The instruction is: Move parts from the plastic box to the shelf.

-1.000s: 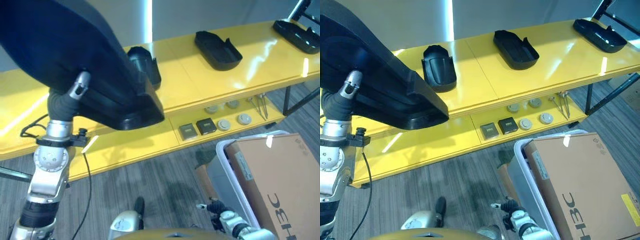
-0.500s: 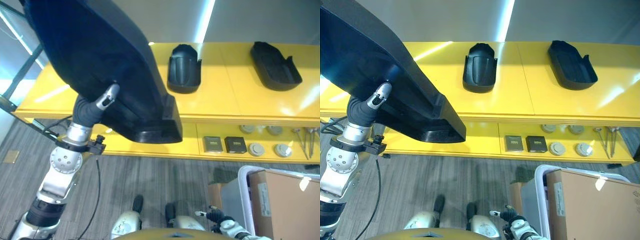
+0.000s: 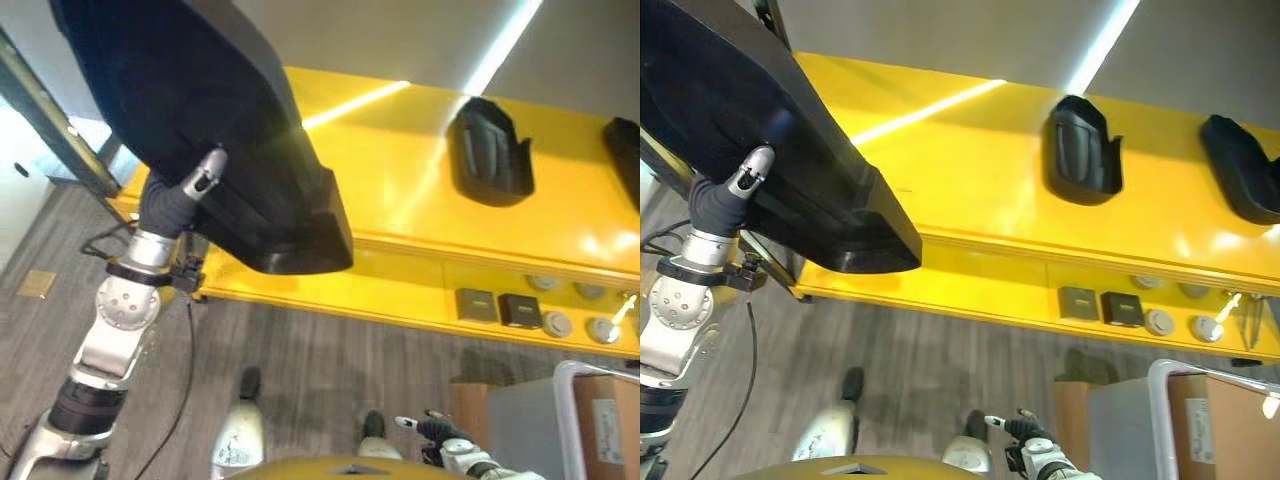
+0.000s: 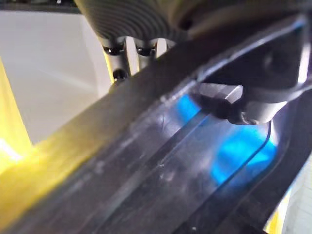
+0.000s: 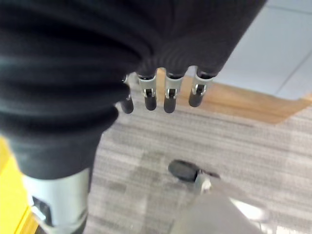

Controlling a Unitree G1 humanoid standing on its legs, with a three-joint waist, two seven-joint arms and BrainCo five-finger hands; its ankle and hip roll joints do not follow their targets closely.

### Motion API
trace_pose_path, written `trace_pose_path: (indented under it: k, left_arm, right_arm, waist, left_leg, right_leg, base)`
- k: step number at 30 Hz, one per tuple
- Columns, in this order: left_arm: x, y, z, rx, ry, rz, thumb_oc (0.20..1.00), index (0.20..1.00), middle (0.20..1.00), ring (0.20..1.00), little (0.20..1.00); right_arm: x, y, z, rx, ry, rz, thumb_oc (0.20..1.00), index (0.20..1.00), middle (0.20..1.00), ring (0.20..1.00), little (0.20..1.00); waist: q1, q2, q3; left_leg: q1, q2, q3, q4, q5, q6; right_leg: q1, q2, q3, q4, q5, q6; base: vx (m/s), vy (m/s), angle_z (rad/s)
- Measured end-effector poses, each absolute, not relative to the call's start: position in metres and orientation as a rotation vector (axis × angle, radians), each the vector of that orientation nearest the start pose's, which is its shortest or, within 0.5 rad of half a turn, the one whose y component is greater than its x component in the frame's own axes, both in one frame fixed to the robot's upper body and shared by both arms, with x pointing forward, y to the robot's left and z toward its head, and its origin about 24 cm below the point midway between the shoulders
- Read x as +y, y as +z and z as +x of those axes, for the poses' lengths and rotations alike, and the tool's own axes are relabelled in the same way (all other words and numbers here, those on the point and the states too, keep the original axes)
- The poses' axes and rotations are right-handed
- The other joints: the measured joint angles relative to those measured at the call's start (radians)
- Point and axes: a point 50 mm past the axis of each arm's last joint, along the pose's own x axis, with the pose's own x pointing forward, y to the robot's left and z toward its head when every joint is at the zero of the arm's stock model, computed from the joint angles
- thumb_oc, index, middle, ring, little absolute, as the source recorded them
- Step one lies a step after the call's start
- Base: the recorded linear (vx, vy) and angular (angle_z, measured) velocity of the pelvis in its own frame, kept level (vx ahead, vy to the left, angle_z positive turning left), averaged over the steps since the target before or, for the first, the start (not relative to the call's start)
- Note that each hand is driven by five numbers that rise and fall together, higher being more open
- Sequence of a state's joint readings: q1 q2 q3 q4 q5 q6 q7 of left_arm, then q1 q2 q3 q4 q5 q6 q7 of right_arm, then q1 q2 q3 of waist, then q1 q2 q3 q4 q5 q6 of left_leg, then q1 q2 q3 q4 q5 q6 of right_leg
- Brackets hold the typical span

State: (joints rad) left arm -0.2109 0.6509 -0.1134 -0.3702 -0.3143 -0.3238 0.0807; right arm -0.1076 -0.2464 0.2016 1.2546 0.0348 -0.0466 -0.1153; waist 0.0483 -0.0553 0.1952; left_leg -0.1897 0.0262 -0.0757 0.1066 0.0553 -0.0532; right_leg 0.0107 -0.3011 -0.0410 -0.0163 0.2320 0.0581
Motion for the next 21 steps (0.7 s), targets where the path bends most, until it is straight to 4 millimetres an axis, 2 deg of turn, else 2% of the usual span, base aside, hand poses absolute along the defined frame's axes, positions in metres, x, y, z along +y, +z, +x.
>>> trace_pose_path:
  k: [1,2,3,4,5,6,7,8,9,11,13,14,15,16,18,19,20,21]
  left_arm:
    - [0.175,0.214,0.242,-0.820,-0.281,0.260,0.200,0.200,0.200,0.200,0.200]
    - [0.178,0.215,0.243,-0.814,-0.283,0.274,0.200,0.200,0.200,0.200,0.200]
    - [0.183,0.212,0.245,-0.790,-0.283,0.304,0.200,0.200,0.200,0.200,0.200]
    - [0.185,0.209,0.248,-0.763,-0.280,0.322,0.200,0.200,0.200,0.200,0.200]
    - [0.186,0.208,0.250,-0.749,-0.278,0.331,0.200,0.200,0.200,0.200,0.200]
    - [0.186,0.208,0.250,-0.747,-0.279,0.334,0.200,0.200,0.200,0.200,0.200]
    - [0.186,0.206,0.252,-0.738,-0.283,0.339,0.200,0.200,0.200,0.200,0.200]
    - [0.186,0.205,0.253,-0.730,-0.282,0.345,0.200,0.200,0.200,0.200,0.200]
    - [0.186,0.204,0.254,-0.721,-0.283,0.353,0.200,0.200,0.200,0.200,0.200]
    - [0.186,0.195,0.260,-0.681,-0.258,0.319,0.200,0.200,0.200,0.200,0.200]
    - [0.187,0.196,0.260,-0.678,-0.248,0.326,0.200,0.200,0.200,0.200,0.200]
    - [0.188,0.192,0.262,-0.668,-0.239,0.316,0.200,0.200,0.200,0.200,0.200]
    - [0.189,0.187,0.264,-0.646,-0.226,0.305,0.200,0.200,0.200,0.200,0.200]
    - [0.200,0.173,0.267,-0.579,-0.176,0.299,0.200,0.200,0.200,0.200,0.200]
    - [0.207,0.166,0.271,-0.536,-0.140,0.300,0.200,0.200,0.200,0.200,0.200]
    - [0.212,0.161,0.274,-0.506,-0.116,0.281,0.200,0.200,0.200,0.200,0.200]
    - [0.214,0.156,0.276,-0.485,-0.101,0.273,0.200,0.200,0.200,0.200,0.200]
    - [0.221,0.147,0.282,-0.430,-0.074,0.276,0.200,0.200,0.200,0.200,0.200]
  right_arm:
    - [-0.234,-0.149,0.134,1.084,-0.075,-0.406,1.000,1.000,1.000,1.000,1.000]
    - [-0.229,-0.147,0.141,1.058,-0.046,-0.435,1.000,1.000,1.000,1.000,1.000]
    - [-0.221,-0.145,0.151,1.032,-0.019,-0.443,1.000,1.000,1.000,1.000,1.000]
    - [-0.215,-0.145,0.154,1.018,-0.008,-0.434,1.000,1.000,1.000,1.000,1.000]
    - [-0.213,-0.145,0.154,1.017,0.000,-0.433,1.000,1.000,1.000,1.000,1.000]
    - [-0.211,-0.145,0.155,1.013,0.004,-0.432,1.000,1.000,1.000,1.000,1.000]
    - [-0.209,-0.147,0.151,1.022,0.003,-0.431,1.000,1.000,1.000,1.000,1.000]
    - [-0.208,-0.146,0.153,1.012,-0.002,-0.432,1.000,1.000,1.000,1.000,1.000]
    - [-0.209,-0.147,0.150,1.016,-0.010,-0.431,1.000,1.000,1.000,1.000,1.000]
    - [-0.208,-0.152,0.138,1.046,0.014,-0.448,1.000,1.000,1.000,1.000,1.000]
    - [-0.206,-0.153,0.136,1.051,0.030,-0.457,1.000,1.000,1.000,1.000,1.000]
    - [-0.208,-0.156,0.127,1.078,0.024,-0.451,1.000,1.000,1.000,1.000,1.000]
    - [-0.207,-0.157,0.122,1.088,0.025,-0.448,1.000,1.000,1.000,1.000,1.000]
    - [-0.208,-0.159,0.113,1.111,0.012,-0.423,1.000,1.000,1.000,1.000,1.000]
    - [-0.210,-0.162,0.105,1.138,-0.010,-0.403,1.000,1.000,1.000,1.000,1.000]
    - [-0.212,-0.162,0.105,1.147,-0.028,-0.395,1.000,1.000,1.000,1.000,1.000]
    - [-0.216,-0.162,0.104,1.155,-0.043,-0.388,1.000,1.000,1.000,1.000,1.000]
    - [-0.221,-0.161,0.104,1.166,-0.070,-0.382,1.000,1.000,1.000,1.000,1.000]
  waist:
    - [0.004,0.015,-0.001]
    - [0.008,0.016,0.001]
    - [0.024,0.014,0.000]
    - [0.024,0.020,-0.002]
    - [0.007,0.027,-0.003]
    - [-0.006,0.031,-0.002]
    - [-0.015,0.034,-0.004]
    - [-0.020,0.030,-0.007]
    - [-0.034,0.020,-0.013]
    - [-0.047,0.004,-0.030]
    - [-0.053,-0.004,-0.035]
    - [-0.062,-0.004,-0.036]
    - [-0.063,-0.005,-0.038]
    - [-0.068,-0.015,-0.048]
    - [-0.071,-0.028,-0.057]
    - [-0.075,-0.033,-0.060]
    - [-0.082,-0.026,-0.060]
    - [-0.092,-0.004,-0.067]
  left_leg:
    - [0.010,-0.004,0.036,0.017,-0.014,0.018]
    - [0.022,-0.013,0.072,0.032,-0.039,0.046]
    - [0.033,-0.017,0.117,0.052,-0.062,0.061]
    - [0.051,-0.026,0.137,0.051,-0.073,0.059]
    - [0.056,-0.033,0.133,0.045,-0.076,0.064]
    - [0.069,-0.041,0.129,0.021,-0.074,0.067]
    - [0.080,-0.046,0.119,-0.012,-0.060,0.066]
    - [0.084,-0.055,0.119,-0.029,-0.040,0.060]
    - [0.085,-0.071,0.120,-0.041,-0.035,0.055]
    - [0.097,-0.084,0.155,-0.067,-0.025,0.070]
    - [0.094,-0.088,0.156,-0.073,-0.021,0.080]
    - [0.098,-0.088,0.155,-0.078,-0.021,0.078]
    - [0.108,-0.088,0.156,-0.084,-0.021,0.078]
    - [0.131,-0.088,0.156,-0.098,-0.022,0.078]
    - [0.132,-0.088,0.156,-0.099,-0.019,0.082]
    - [0.128,-0.085,0.152,-0.103,-0.013,0.074]
    - [0.126,-0.075,0.150,-0.111,-0.009,0.067]
    - [0.122,-0.053,0.139,-0.130,0.004,0.052]
  right_leg:
    - [-0.011,-0.019,-0.005,0.047,-0.018,0.039]
    - [-0.051,-0.029,-0.019,0.124,0.025,0.037]
    - [-0.090,-0.049,-0.071,0.179,0.053,0.023]
    - [-0.099,-0.053,-0.081,0.195,-0.001,0.076]
    - [-0.092,-0.039,-0.081,0.186,-0.040,0.103]
    - [-0.096,0.003,-0.035,0.174,-0.093,0.113]
    - [-0.108,0.073,0.046,0.150,-0.154,0.125]
    - [-0.115,0.106,0.072,0.141,-0.171,0.129]
    - [-0.120,0.116,0.072,0.137,-0.171,0.129]
    - [-0.138,0.140,0.030,0.110,-0.170,0.100]
    - [-0.129,0.144,0.031,0.071,-0.158,0.086]
    - [-0.116,0.143,0.031,0.050,-0.154,0.081]
    - [-0.094,0.139,0.034,0.022,-0.148,0.083]
    - [-0.044,0.125,0.030,-0.031,-0.123,0.081]
    - [-0.018,0.117,0.036,-0.071,-0.106,0.086]
    - [-0.019,0.121,0.039,-0.068,-0.132,0.103]
    - [-0.025,0.132,0.039,-0.066,-0.138,0.102]
    - [-0.033,0.155,0.034,-0.066,-0.137,0.093]
  base:
    - [0.07,0.356,-0.62]
    - [0.08,0.221,-0.95]
    - [0.10,0.184,-1.04]
    - [0.13,0.259,-0.70]
    - [0.11,0.228,-0.25]
    - [0.07,0.138,-0.04]
    - [0.10,0.112,-0.08]
    - [0.08,0.047,0.03]
    - [0.09,0.038,0.10]
    - [0.03,-0.022,-0.07]
    - [0.08,-0.048,-0.08]
    - [0.14,-0.057,0.00]
    - [0.18,-0.085,-0.09]
    - [0.11,-0.061,-0.10]
    - [0.05,-0.037,-0.03]
    - [0.05,-0.029,0.01]
    - [0.07,-0.034,0.02]
    - [0.06,-0.016,0.01]
